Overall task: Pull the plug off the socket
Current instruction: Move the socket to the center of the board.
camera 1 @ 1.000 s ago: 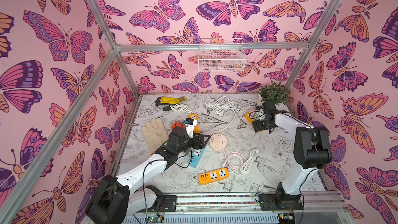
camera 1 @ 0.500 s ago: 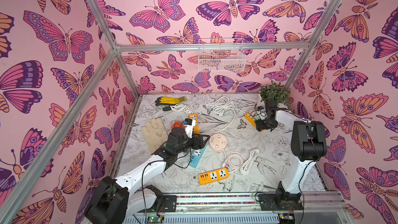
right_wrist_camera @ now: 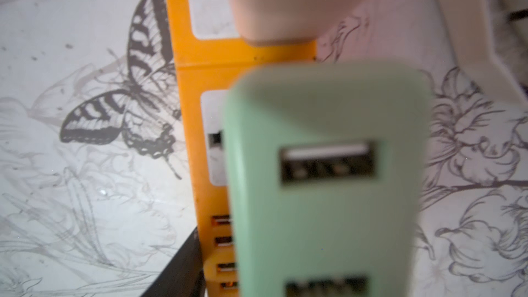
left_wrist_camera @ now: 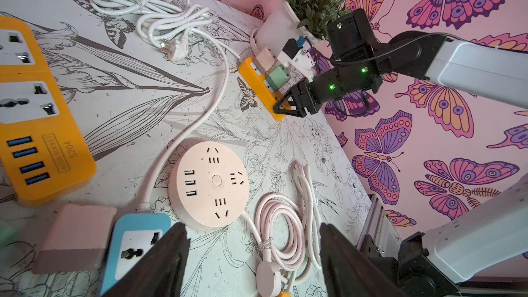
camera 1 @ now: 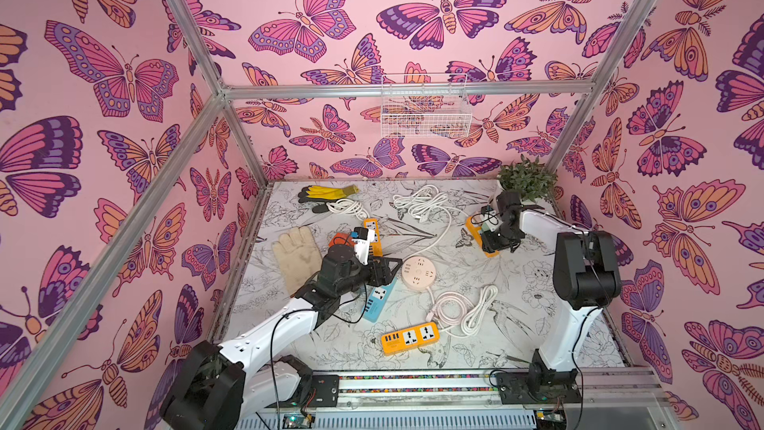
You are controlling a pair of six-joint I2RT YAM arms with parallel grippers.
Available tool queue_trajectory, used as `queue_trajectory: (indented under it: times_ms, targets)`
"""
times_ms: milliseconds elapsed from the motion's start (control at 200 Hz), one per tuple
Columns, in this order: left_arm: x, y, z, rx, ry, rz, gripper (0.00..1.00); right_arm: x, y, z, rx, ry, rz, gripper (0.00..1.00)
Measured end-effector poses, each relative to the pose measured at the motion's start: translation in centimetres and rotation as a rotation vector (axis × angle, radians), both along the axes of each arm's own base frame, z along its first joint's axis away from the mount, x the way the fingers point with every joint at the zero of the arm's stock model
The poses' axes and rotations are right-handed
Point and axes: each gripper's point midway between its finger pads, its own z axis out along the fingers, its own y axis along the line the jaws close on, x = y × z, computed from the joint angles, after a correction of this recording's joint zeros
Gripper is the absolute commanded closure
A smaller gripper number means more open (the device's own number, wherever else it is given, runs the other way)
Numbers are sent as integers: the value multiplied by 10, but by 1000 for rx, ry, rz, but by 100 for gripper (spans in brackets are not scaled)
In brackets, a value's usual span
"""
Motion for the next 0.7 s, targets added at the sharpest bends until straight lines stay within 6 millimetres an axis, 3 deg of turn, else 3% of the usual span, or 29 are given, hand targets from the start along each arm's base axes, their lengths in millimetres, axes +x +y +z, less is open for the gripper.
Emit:
queue_trajectory:
  times_ms: [350,516,611,696]
  targets:
    - [-2,-2,0,-10,10,-11,24,-85,62,12,28,35,-88,58]
    - [-4,-3,1,-23,25,-17,24,-111,79,1,15,52,-111,58]
    - [-5,-5,-1,-28,36,-32,25,-117,87,-4,6,52,-119,53]
    - [-6,-9,-4,-34,62,-46,25,-118,91,-4,4,44,-130,39]
